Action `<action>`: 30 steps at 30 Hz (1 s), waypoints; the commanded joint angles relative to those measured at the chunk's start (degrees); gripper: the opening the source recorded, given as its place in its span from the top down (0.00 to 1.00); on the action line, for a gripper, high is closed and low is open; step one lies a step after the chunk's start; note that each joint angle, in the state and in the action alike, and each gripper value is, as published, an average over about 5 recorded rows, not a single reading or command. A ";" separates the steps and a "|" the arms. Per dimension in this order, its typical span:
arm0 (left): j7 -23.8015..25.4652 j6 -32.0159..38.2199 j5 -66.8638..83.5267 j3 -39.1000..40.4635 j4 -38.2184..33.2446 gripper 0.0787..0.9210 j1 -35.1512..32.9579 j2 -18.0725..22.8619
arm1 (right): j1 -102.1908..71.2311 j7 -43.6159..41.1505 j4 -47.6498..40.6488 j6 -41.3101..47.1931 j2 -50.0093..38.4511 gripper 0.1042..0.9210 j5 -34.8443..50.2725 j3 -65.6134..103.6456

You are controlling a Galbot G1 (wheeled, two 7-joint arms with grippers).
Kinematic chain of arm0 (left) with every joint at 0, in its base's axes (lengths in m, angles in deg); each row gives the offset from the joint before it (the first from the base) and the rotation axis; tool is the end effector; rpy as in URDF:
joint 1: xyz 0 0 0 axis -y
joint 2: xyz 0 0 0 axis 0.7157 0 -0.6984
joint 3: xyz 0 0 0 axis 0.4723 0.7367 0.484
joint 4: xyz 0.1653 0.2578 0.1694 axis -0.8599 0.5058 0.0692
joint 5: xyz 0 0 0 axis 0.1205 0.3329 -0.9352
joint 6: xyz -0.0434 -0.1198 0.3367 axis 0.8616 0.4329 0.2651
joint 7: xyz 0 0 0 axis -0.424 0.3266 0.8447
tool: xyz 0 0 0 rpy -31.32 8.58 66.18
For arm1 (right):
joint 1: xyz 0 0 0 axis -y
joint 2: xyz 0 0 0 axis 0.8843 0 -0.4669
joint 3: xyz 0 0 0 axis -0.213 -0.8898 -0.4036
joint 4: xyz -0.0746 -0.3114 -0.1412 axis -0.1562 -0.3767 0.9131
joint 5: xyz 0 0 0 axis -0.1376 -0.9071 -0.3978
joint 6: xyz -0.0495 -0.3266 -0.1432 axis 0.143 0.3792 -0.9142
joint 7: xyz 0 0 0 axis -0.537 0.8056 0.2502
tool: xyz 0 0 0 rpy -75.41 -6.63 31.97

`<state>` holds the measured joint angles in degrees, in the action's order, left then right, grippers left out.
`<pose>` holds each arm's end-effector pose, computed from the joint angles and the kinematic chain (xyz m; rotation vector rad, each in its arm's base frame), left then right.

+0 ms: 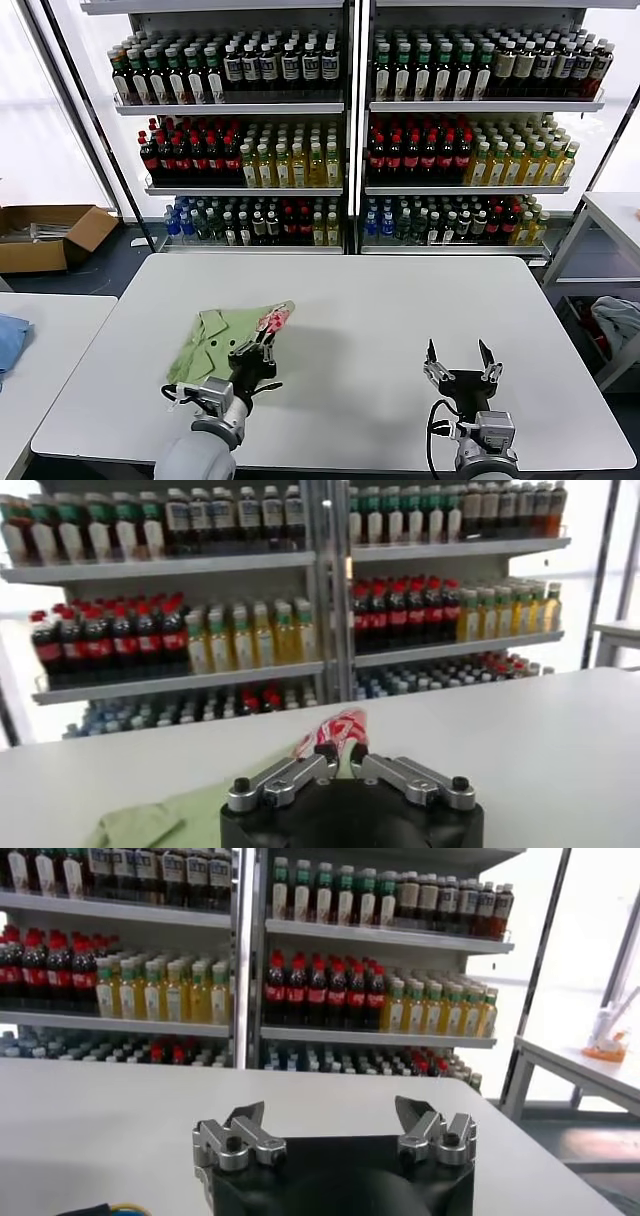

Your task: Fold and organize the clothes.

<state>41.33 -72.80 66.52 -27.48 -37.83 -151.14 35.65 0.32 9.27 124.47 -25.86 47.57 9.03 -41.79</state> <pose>0.2442 -0.0394 -0.2609 -0.3851 -2.8660 -0.0830 0.1868 0.0023 -0.2426 -0.1708 -2.9067 0.1570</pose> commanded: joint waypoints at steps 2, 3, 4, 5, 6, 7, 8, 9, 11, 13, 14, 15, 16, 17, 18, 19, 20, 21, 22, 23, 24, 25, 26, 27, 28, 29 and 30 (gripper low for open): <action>2.35 1.79 7.16 7.51 1.78 0.93 3.93 4.12 | 1.23 0.04 -1.25 2.30 0.49 0.12 -0.18 -0.99; 2.54 2.18 8.03 7.75 1.32 0.91 3.94 4.17 | 1.59 0.13 -1.63 2.82 0.51 0.12 0.32 -1.16; 2.65 2.39 8.54 7.98 0.78 0.88 3.88 4.29 | 2.05 0.28 -2.12 3.47 0.55 0.12 0.93 -1.37; 2.75 2.55 8.81 8.21 0.26 0.84 3.77 4.44 | 2.55 0.45 -2.65 4.17 0.62 0.12 1.63 -1.63; 2.83 2.67 8.63 8.40 -0.13 0.81 3.63 4.61 | 3.03 0.60 -3.14 4.73 0.68 0.12 2.23 -1.86; 2.87 2.80 8.37 8.54 -0.38 0.78 3.45 4.84 | 3.55 0.73 -3.61 5.26 0.73 0.12 2.95 -2.15; 2.86 2.86 8.06 8.60 -0.56 0.74 3.26 5.09 | 4.09 0.88 -4.04 5.73 0.77 0.12 3.86 -2.53; 2.81 2.92 7.83 8.55 -0.60 0.71 3.10 5.30 | 4.54 0.98 -4.33 6.06 0.80 0.12 4.81 -2.87; 2.48 3.10 7.03 7.66 -0.67 0.64 2.74 5.48 | 5.60 1.11 -4.48 6.82 0.79 0.12 9.45 -3.77; 1.82 2.71 5.29 5.87 -0.99 0.58 2.40 5.07 | 6.79 1.36 -4.37 8.08 0.72 0.12 16.86 -4.94; 1.25 2.18 4.00 4.57 -1.27 0.53 2.20 4.65 | 7.51 1.54 -4.39 8.75 0.65 0.12 20.92 -5.64; 0.65 1.59 2.56 3.23 -1.53 0.50 2.04 4.13 | 8.27 1.79 -4.63 9.29 0.56 0.12 24.29 -6.55; 0.02 1.01 0.85 1.72 -1.71 0.47 1.87 3.55 | 9.14 2.01 -5.02 9.72 0.47 0.12 27.27 -7.52; -0.58 0.53 -1.01 0.06 -1.77 0.43 1.72 2.99 | 10.19 2.36 -5.65 9.91 0.40 0.12 29.48 -8.72; -1.16 0.33 -2.46 -1.64 -1.72 0.40 1.58 2.41 | 11.29 2.66 -6.40 9.93 0.38 0.12 31.23 -9.96; -1.61 0.26 -3.55 -3.28 -1.67 0.37 1.40 1.85 | 12.53 3.06 -7.25 9.96 0.42 0.12 32.79 -11.34; -1.97 0.23 -4.28 -4.72 -1.66 0.33 1.17 1.35 | 13.73 3.50 -8.02 9.99 0.50 0.12 33.97 -12.60; -2.21 0.23 -4.59 -6.15 -1.80 0.30 0.79 0.85 | 14.92 4.08 -8.82 10.00 0.62 0.12 34.99 -14.02; -2.40 0.23 -4.46 -7.45 -2.07 0.27 0.36 0.37 | 16.00 4.64 -9.53 10.01 0.76 0.12 35.71 -15.28; -2.56 0.25 -4.15 -8.63 -2.40 0.23 -0.14 -0.09 | 17.04 5.27 -10.25 10.02 0.91 0.12 36.33 -16.56; -2.66 0.29 -3.84 -9.65 -2.71 0.20 -0.62 -0.44 | 17.95 5.83 -10.96 10.02 1.08 0.12 36.79 -17.66; -2.77 0.32 -3.40 -10.75 -3.04 0.17 -1.16 -0.79 | 18.91 6.43 -11.78 10.02 1.38 0.12 37.19 -18.76; -2.91 0.32 -2.97 -11.61 -3.26 0.15 -1.58 -1.03 | 19.73 6.90 -12.53 10.01 1.73 0.12 37.48 -19.60; -3.04 0.35 -2.58 -12.29 -3.43 0.13 -1.98 -1.18 | 20.41 7.37 -13.22 10.00 2.16 0.12 37.79 -20.31; -3.16 0.37 -2.30 -12.86 -3.54 0.13 -2.29 -1.27 | 21.02 7.89 -13.85 9.99 2.71 0.12 38.07 -20.91; -3.26 0.40 -2.08 -13.32 -3.64 0.12 -2.61 -1.32 | 21.53 8.38 -14.46 9.97 3.31 0.12 38.32 -21.47; -3.32 0.44 -2.03 -13.61 -3.67 0.12 -2.81 -1.32 | 21.84 8.81 -14.93 9.96 3.84 0.12 38.51 -21.88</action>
<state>39.71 -71.82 66.21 -31.46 -40.11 -151.38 36.51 14.15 14.13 115.48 -17.24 49.21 36.82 -54.96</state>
